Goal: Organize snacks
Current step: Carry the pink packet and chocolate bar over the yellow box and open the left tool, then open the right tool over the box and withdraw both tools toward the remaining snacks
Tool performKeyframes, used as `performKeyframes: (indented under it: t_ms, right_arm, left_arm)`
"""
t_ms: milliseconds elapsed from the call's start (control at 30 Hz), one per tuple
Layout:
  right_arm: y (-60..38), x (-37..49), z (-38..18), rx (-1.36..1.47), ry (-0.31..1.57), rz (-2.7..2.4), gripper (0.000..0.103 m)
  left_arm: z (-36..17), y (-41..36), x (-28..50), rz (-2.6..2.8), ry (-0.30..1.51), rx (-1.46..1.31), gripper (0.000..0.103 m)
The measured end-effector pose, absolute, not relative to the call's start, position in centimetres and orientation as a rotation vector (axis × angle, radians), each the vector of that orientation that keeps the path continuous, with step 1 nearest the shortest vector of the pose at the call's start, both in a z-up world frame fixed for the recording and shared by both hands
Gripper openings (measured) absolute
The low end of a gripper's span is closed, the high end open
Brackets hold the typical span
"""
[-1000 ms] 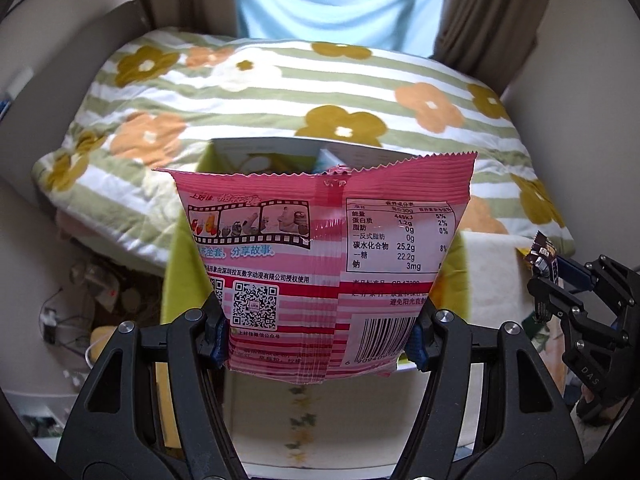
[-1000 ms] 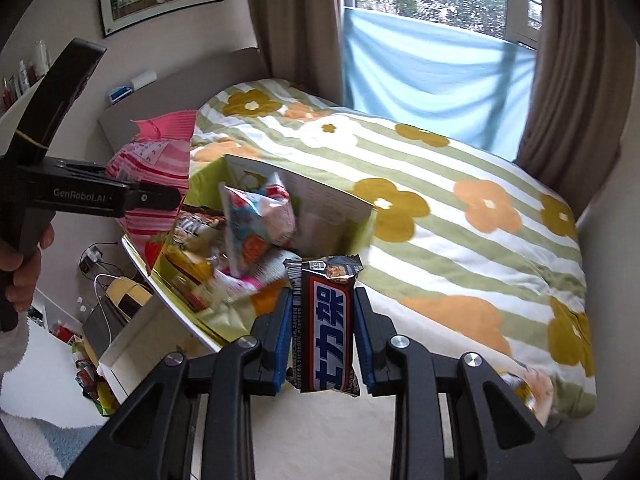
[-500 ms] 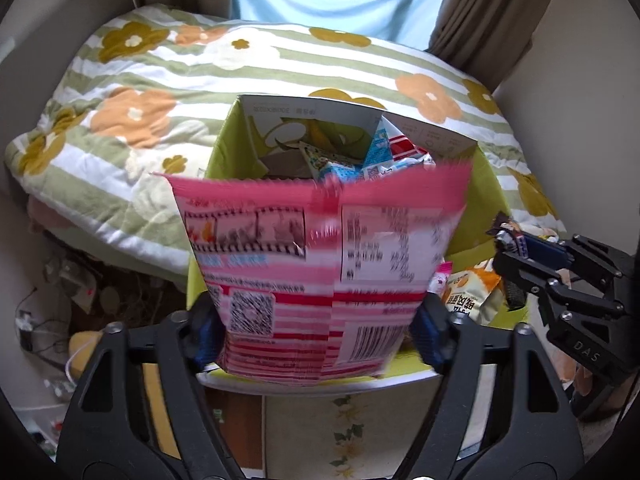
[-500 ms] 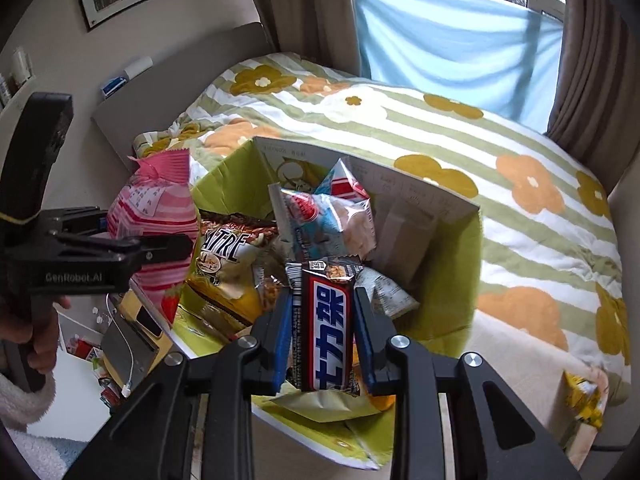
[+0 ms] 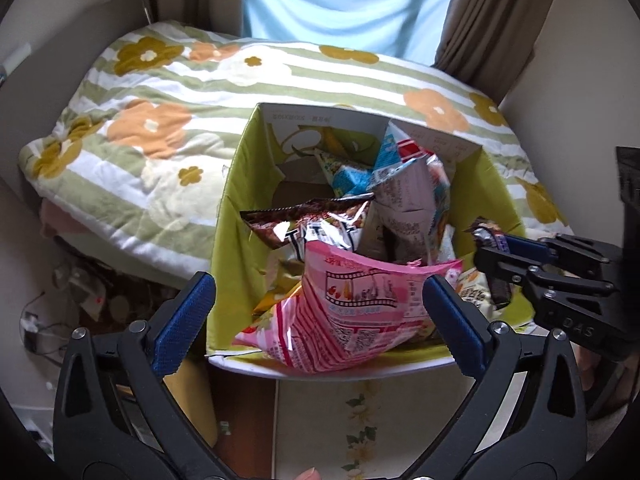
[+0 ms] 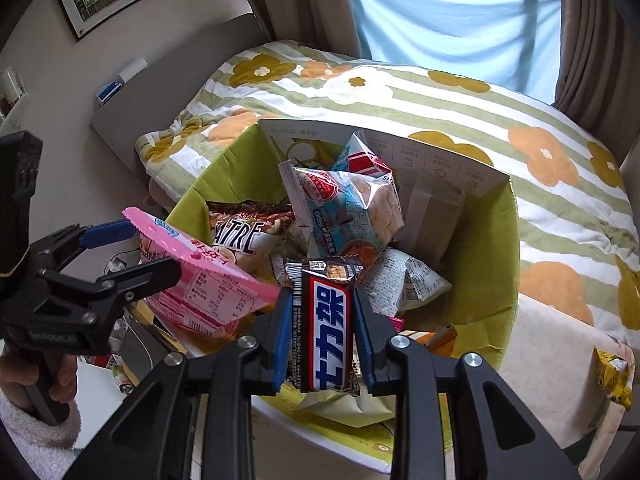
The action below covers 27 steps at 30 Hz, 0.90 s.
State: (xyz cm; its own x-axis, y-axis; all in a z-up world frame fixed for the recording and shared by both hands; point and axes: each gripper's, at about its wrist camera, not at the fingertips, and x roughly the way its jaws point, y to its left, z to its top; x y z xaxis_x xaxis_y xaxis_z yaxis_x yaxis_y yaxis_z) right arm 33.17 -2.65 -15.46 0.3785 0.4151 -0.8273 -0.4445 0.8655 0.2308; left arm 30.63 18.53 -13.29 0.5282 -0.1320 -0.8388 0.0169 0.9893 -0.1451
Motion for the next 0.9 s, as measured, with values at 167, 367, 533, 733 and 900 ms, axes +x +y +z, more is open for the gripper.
performKeyframes:
  t_ms: [167, 367, 533, 733, 900]
  right_arm:
    - [-3.0, 33.2, -15.1, 0.000, 1.032, 0.541, 0.078]
    - [-4.0, 32.4, -14.3, 0.013, 1.000, 0.524, 0.085]
    - [-4.4, 31.5, -13.7, 0.014, 0.989, 0.498, 0.085]
    - [-5.8, 29.9, -12.3, 0.055, 0.955, 0.438, 0.085]
    - [-8.1, 28.2, -11.6, 0.098, 0.935, 0.363, 0.085]
  left_arm:
    - [-12.2, 18.0, 30.1, -0.088, 0.992, -0.102, 0.103]
    - [-12.2, 17.7, 29.4, -0.088, 0.995, -0.102, 0.103]
    - [-11.7, 18.1, 28.9, -0.088, 0.989, -0.102, 0.103]
    - [-10.5, 17.5, 28.5, -0.133, 0.960, -0.081, 0.103]
    - [-9.9, 15.3, 28.8, -0.217, 0.946, -0.058, 0.103]
